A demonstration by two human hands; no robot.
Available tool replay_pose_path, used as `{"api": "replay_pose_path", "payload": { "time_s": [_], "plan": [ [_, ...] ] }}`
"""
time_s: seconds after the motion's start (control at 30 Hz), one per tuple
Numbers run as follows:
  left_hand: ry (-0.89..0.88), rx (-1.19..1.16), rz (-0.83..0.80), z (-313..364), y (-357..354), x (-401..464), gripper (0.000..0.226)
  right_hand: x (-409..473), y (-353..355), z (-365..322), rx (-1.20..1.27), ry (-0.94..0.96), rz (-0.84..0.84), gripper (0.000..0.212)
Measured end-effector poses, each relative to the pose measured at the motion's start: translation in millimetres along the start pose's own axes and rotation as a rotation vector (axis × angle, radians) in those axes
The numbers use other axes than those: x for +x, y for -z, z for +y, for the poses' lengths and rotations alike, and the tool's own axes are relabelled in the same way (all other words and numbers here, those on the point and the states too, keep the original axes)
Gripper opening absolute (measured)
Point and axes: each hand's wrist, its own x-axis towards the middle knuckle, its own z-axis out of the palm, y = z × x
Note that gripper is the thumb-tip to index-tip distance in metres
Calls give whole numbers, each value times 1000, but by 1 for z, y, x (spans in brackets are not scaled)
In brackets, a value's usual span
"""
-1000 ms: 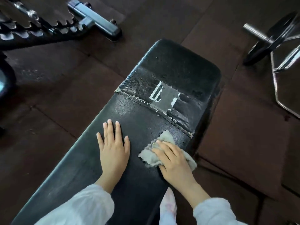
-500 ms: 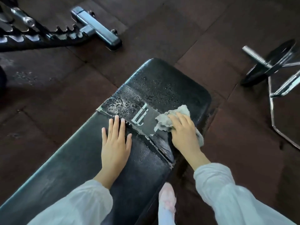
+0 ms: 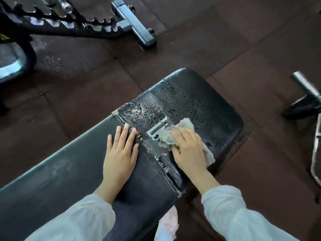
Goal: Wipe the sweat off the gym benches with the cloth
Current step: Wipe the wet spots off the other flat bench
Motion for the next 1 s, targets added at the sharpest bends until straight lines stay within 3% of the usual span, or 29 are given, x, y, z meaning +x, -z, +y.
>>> {"api": "replay_pose_path", "payload": {
  "time_s": [0.07, 0.2, 0.43, 0.6, 0.67, 0.73, 0.87, 1.0],
  "plan": [
    [2, 3, 13, 1, -2, 0, 48, 1, -6, -12, 4, 61, -22, 45],
    [-6, 9, 21, 0, -2, -1, 46, -7, -3, 0, 54, 438, -96, 47],
    [3, 33, 36, 1, -4, 0, 45, 50, -13, -12, 63, 87, 23, 44],
    [6, 28, 48, 3, -3, 0, 40, 51, -14, -15, 55, 468, -160, 46],
    [18, 6, 40, 4, -3, 1, 44, 53, -11, -2, 44, 459, -153, 47],
    [82, -32, 61, 4, 0, 2, 44, 67, -12, 2, 36, 329, -83, 46],
    [339, -97, 122, 0, 8, 20, 47, 116, -30, -32, 53, 141, -8, 39],
    [487, -132, 99, -15, 15, 48, 59, 105, -41, -71, 113, 385, -109, 41]
  ]
}}
